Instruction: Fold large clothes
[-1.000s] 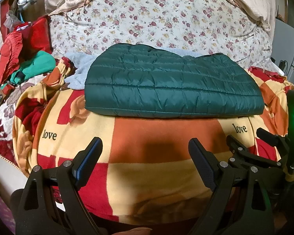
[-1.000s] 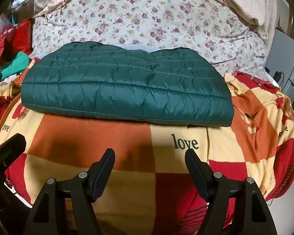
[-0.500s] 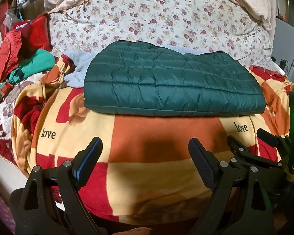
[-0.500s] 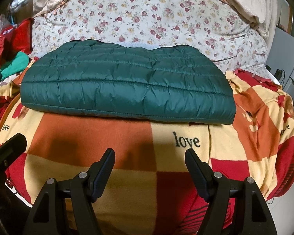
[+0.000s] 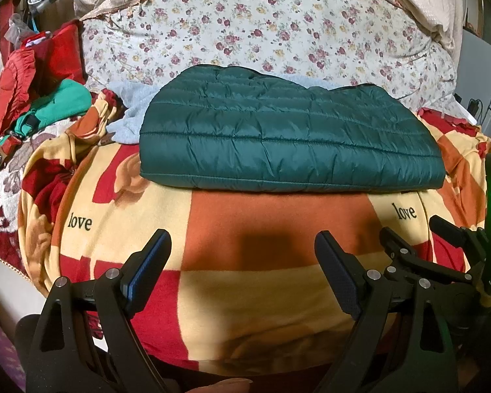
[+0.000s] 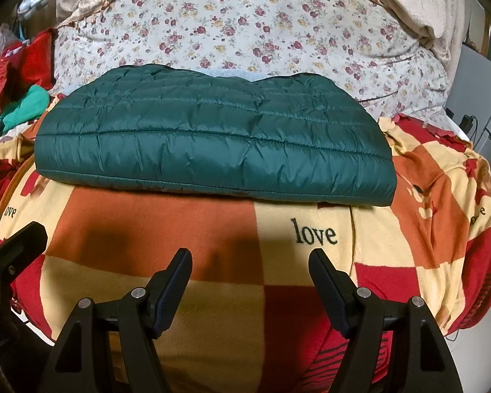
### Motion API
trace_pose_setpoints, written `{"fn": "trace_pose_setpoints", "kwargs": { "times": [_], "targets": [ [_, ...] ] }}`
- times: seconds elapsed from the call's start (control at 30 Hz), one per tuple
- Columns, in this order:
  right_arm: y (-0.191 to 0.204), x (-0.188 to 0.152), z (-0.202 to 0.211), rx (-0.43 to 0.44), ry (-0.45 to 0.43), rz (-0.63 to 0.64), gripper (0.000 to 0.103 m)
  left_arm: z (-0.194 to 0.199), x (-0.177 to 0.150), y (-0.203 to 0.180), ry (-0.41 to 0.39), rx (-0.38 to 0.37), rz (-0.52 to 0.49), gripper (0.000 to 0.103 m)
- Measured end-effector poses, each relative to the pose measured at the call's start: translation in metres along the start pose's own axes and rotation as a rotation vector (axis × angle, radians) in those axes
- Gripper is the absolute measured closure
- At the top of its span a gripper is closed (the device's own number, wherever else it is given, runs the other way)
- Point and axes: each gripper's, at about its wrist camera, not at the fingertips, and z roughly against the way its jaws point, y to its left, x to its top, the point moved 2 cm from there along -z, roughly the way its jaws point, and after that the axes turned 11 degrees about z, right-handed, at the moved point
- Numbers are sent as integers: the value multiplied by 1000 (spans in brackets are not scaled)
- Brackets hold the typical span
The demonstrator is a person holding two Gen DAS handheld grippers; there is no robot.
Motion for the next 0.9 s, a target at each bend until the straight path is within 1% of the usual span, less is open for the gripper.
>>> {"fn": "trace_pose_setpoints", "kwargs": {
  "times": [0.4, 0.6, 0.7, 0.77, 0.9],
  "targets": [
    [2, 0, 1, 3, -9, 6, 32, -1, -1, 0, -1, 3, 1, 14],
    [2, 0, 2, 4, -7, 5, 32, -4, 2, 7, -7, 10, 8, 14],
    [2, 0, 1, 3, -7, 3, 32, -4, 4, 10, -8, 1, 14, 14],
    [1, 0, 1, 3, -5, 0, 32, -1, 6, 13, -18, -21, 20, 14],
    [0, 0, 0, 3, 0, -6, 32, 4, 11, 15, -45, -27, 26, 14]
  ]
}}
